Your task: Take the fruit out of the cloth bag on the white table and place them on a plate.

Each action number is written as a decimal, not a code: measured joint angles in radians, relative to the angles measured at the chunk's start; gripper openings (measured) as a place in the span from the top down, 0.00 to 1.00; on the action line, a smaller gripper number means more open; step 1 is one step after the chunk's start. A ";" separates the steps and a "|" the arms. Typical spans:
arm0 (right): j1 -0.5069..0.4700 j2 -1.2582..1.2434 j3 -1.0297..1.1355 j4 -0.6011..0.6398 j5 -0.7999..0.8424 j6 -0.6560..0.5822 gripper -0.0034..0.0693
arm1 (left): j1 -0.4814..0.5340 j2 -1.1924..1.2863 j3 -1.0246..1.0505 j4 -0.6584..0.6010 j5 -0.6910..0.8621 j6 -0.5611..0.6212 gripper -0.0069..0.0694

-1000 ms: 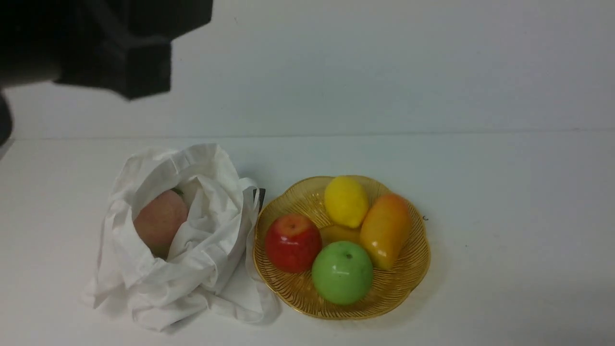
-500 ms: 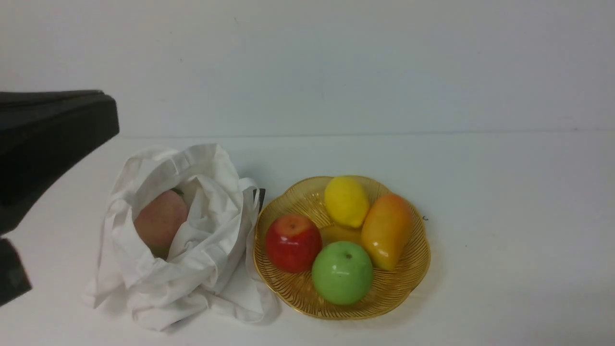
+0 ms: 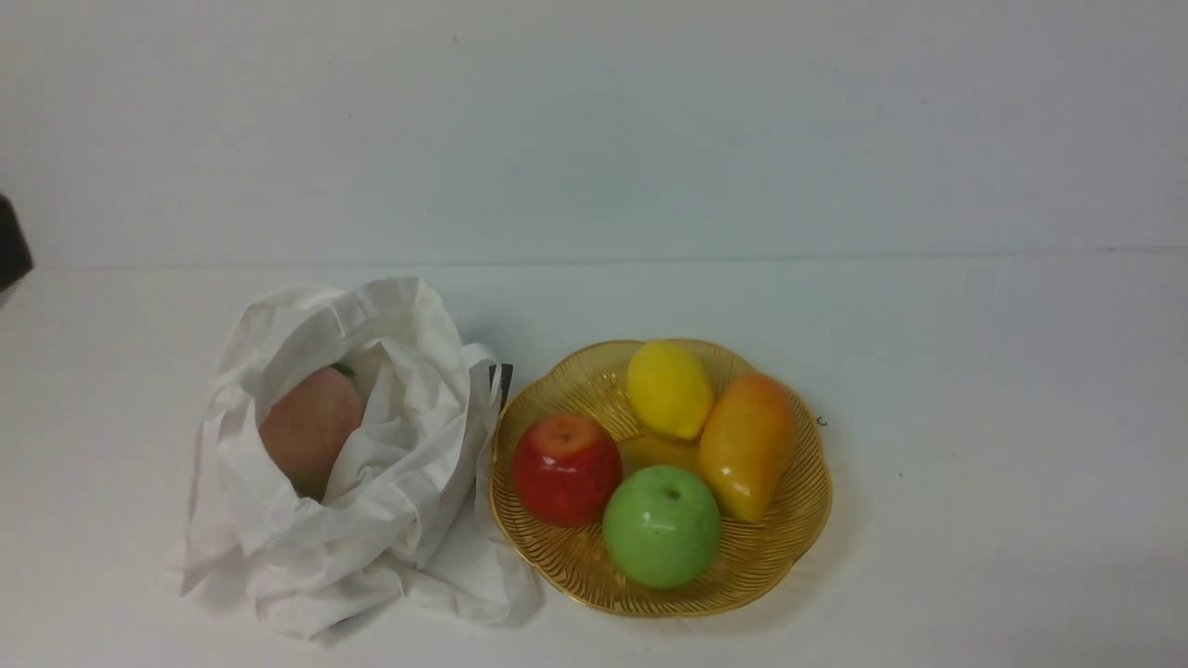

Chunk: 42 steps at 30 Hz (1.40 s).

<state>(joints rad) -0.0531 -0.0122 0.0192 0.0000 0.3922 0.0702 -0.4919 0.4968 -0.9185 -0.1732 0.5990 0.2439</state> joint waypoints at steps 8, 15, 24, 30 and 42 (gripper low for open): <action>0.000 0.000 0.000 0.000 0.000 0.000 0.97 | 0.125 -0.129 0.205 0.180 -0.008 -0.208 0.92; 0.000 0.000 0.000 0.000 0.000 0.000 0.97 | 0.346 -0.330 0.593 0.173 -0.210 -0.207 0.92; 0.000 0.000 0.000 0.000 0.000 0.000 0.97 | 0.472 -0.491 0.920 0.157 -0.259 -0.209 0.92; 0.000 0.000 0.000 0.000 0.000 0.000 0.97 | 0.478 -0.508 0.945 0.155 -0.237 -0.209 0.92; 0.000 0.000 0.000 0.000 0.000 0.000 0.97 | 0.478 -0.508 0.946 0.154 -0.226 -0.207 0.92</action>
<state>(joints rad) -0.0531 -0.0122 0.0192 0.0000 0.3922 0.0702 -0.0143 -0.0107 0.0279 -0.0190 0.3734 0.0369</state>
